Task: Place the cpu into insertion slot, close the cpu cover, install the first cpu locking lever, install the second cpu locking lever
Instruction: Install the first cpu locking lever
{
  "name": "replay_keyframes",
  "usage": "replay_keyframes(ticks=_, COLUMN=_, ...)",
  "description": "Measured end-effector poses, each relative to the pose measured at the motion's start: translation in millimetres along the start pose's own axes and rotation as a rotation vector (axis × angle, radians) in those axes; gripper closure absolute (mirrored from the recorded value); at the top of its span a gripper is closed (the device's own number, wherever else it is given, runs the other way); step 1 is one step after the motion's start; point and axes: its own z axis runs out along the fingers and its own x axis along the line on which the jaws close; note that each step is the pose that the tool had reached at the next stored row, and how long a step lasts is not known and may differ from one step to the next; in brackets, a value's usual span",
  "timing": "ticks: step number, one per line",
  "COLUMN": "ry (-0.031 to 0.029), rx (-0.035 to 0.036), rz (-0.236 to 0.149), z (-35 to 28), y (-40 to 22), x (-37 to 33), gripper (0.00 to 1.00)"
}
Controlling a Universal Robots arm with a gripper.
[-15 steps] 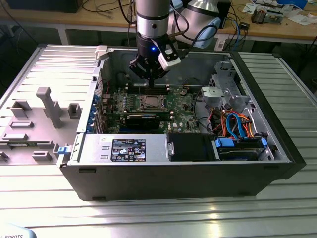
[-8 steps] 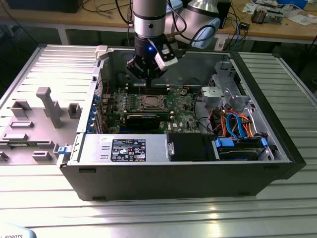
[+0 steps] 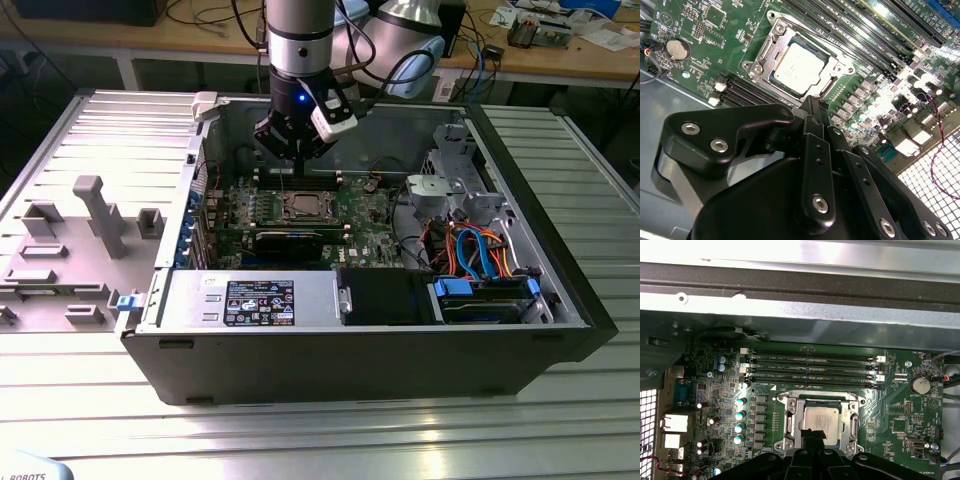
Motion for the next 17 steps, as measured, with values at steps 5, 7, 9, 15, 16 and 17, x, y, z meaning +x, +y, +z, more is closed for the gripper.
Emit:
replay_keyframes(ticks=5, ry=0.0001, rx=0.0000, rz=0.000, z=0.0, y=0.0, x=0.1, gripper=0.89)
replay_keyframes(ticks=7, ry=0.0000, rx=0.0000, rz=-0.001, z=0.0, y=0.0, x=0.1, gripper=0.89)
replay_keyframes(ticks=9, ry=0.0002, rx=-0.0001, rz=-0.006, z=0.0, y=0.0, x=0.1, gripper=0.89)
replay_keyframes(ticks=15, ry=0.0022, rx=-0.0020, rz=-0.083, z=0.0, y=0.0, x=0.1, gripper=0.89)
replay_keyframes(ticks=16, ry=0.0023, rx=-0.0020, rz=-0.084, z=0.0, y=0.0, x=0.1, gripper=0.89)
replay_keyframes(ticks=17, ry=0.0023, rx=-0.0020, rz=-0.084, z=0.0, y=0.0, x=0.1, gripper=0.89)
